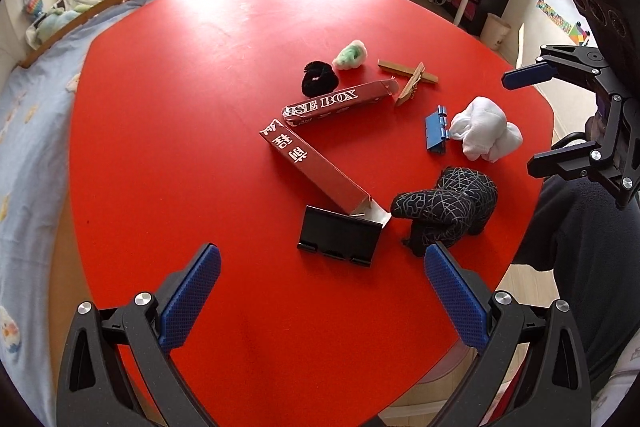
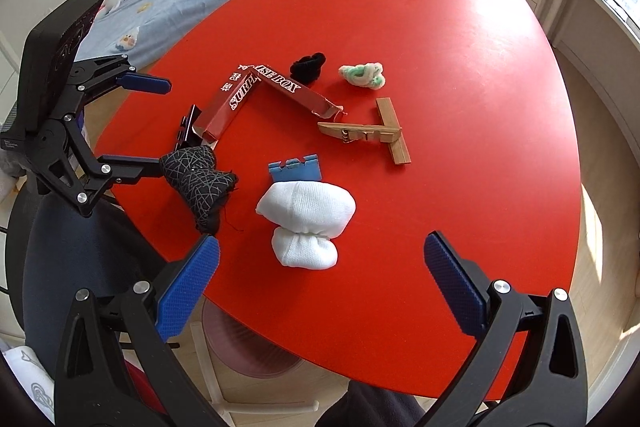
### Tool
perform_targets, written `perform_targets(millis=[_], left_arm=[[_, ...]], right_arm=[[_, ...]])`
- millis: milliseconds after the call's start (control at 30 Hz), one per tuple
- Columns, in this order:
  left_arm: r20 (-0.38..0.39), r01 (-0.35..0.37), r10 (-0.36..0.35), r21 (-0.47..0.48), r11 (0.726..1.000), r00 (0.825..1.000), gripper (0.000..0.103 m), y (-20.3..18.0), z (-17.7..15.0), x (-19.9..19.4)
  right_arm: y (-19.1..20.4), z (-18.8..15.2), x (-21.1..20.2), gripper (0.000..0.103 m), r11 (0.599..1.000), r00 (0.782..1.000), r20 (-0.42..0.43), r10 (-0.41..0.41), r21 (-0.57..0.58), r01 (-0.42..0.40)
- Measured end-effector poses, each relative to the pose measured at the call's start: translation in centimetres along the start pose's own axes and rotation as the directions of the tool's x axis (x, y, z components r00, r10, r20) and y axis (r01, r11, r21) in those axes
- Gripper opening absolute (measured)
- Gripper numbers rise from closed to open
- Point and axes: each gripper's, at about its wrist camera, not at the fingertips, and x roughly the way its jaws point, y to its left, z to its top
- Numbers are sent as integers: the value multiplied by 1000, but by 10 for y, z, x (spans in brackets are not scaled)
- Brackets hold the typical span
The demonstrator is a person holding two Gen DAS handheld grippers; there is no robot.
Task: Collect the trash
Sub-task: 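Close the right gripper on the white crumpled tissue and lift it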
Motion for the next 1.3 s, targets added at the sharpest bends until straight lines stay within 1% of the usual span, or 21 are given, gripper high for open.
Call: perform_targets(millis=[100,167,233,300,433,467,500,533,567,600,633,667,900,1133,1300], left_arm=[[3,5,-5,15,1000,1000,97,0,-1,8],[6,9,-9,19,1000,1000,97,1,-1,10],[13,11,-11,24,1000,1000,95,2,0,11],[13,15,-15,25,1000,1000,87,3,1,12],[25,25,-26,39,999,999,78,2,3,11],[27,21,-22,44,999,999,74,2,4,11],[29,20,-22,47,999,999,69,2,5,11],[32,23,-25,48,999,999,66,1,5,11],[35,25,-27,51,998,999,58,0,6,10],[37,23,-25,53,998,999,49,-1,6,9],[38,24,-26,54,998,999,45,-2,5,8],[37,26,-27,52,998,999,40,-2,5,8],[40,7,-8,17,1000,999,39,-5,0,2],[62,-29,33,-60,998,997,39,-4,-4,-18],[71,-32,39,-97,995,997,39,-11,-6,-32]], right_arm=[[1,1,3,98,1000,1000,-3,9,-3,-9],[1,3,7,90,1000,1000,-8,15,-5,-15],[1,5,10,87,1000,1000,-12,17,-7,-17],[0,6,12,83,1000,1000,-15,24,-2,-24],[1,8,17,71,999,999,-22,33,0,-33],[1,7,17,65,999,999,-24,36,0,-36],[1,7,18,62,999,999,-24,36,0,-36],[0,7,18,56,999,999,-23,37,0,-37],[1,7,19,51,999,999,-22,38,1,-38],[1,7,19,49,999,999,-21,37,0,-37],[0,6,18,45,999,999,-20,35,0,-35],[0,6,18,44,999,999,-17,35,3,-35],[-2,2,14,41,999,1000,-4,30,17,-30],[-5,-3,-1,40,999,999,32,27,43,-28],[-2,-7,-16,40,998,998,62,23,57,-27]])
